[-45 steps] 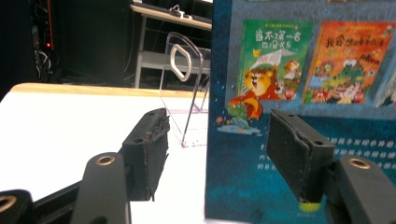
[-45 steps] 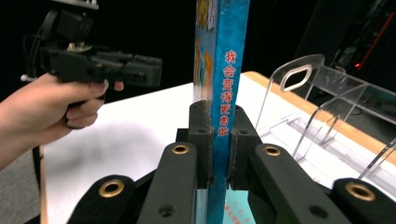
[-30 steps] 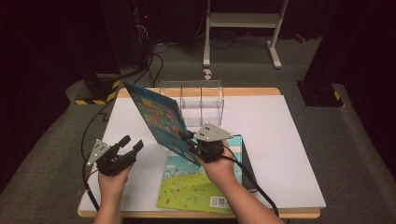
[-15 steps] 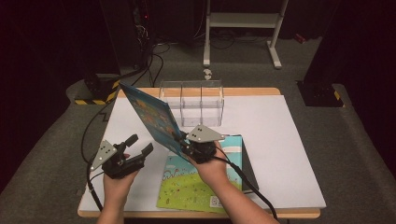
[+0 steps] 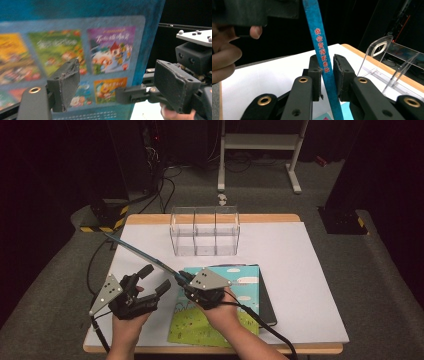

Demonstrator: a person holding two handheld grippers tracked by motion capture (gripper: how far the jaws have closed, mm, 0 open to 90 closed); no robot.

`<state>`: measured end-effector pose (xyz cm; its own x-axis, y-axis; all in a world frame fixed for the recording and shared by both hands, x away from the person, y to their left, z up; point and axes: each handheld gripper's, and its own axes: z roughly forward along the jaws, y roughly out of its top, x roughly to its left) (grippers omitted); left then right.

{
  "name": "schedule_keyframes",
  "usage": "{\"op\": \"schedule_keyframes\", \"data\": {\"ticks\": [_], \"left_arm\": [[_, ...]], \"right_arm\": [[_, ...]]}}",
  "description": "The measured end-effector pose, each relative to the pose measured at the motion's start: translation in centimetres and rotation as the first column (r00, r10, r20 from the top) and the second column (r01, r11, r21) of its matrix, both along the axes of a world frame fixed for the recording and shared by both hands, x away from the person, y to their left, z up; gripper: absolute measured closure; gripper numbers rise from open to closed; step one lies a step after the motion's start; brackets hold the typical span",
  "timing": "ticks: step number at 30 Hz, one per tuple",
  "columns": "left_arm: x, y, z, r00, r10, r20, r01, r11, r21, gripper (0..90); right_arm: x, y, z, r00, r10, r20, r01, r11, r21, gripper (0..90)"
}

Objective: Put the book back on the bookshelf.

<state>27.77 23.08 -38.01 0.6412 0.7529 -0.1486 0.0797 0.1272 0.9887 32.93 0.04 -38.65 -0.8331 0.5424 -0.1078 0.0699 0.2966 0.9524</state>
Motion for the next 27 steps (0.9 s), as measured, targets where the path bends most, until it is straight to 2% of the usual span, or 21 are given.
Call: {"op": "schedule_keyframes", "data": {"ticks": [3, 9, 13, 15, 17, 20, 23, 27], "left_arm": [[-0.1, -0.1, 0.0, 1.0, -0.004, -0.002, 0.004, 1.0, -0.005, 19.4], [-0.1, -0.3, 0.0, 1.0, -0.006, -0.004, 0.006, 1.0, -0.007, 18.8], [-0.2, -0.4, 0.0, 0.9999, 0.014, 0.001, -0.014, 0.9999, -0.005, 19.3], [-0.3, -0.3, -0.1, 0.9995, 0.031, 0.001, -0.031, 0.9995, -0.012, 19.2], [-0.3, -0.2, -0.1, 0.9995, 0.031, -0.003, -0.031, 0.9992, -0.026, 19.2], [-0.3, -0.2, -0.1, 0.9994, 0.034, -0.001, -0.034, 0.9992, -0.021, 19.5], [-0.3, -0.4, 0.0, 0.9993, 0.038, -0.003, -0.039, 0.9991, -0.018, 19.5], [-0.3, -0.5, 0.0, 0.9989, 0.046, -0.005, -0.046, 0.9988, -0.015, 19.3]], "right_arm": [[-0.4, 0.2, -0.2, 0.9999, -0.004, 0.01, 0.004, 1.0, -0.006, 76.3], [-0.4, 0.0, -0.3, 1.0, -0.005, -0.006, 0.005, 1.0, -0.002, 74.7], [-0.1, -0.5, -0.3, 0.9986, 0.007, -0.052, -0.007, 1.0, 0.004, 70.5], [0.1, -0.8, -0.5, 0.9957, 0.015, -0.091, -0.015, 1.0, -0.003, 65.6], [0.4, -1.1, -0.9, 0.9896, 0.015, -0.143, -0.02, 0.999, -0.034, 62.3], [0.6, -1.6, -1.3, 0.9835, 0.011, -0.181, -0.023, 0.998, -0.061, 60.4], [0.8, -2.1, -1.5, 0.9783, 0.014, -0.207, -0.026, 0.998, -0.058, 60.8], [0.7, -2.1, -1.6, 0.9784, 0.013, -0.206, -0.026, 0.998, -0.062, 61.5]]}}
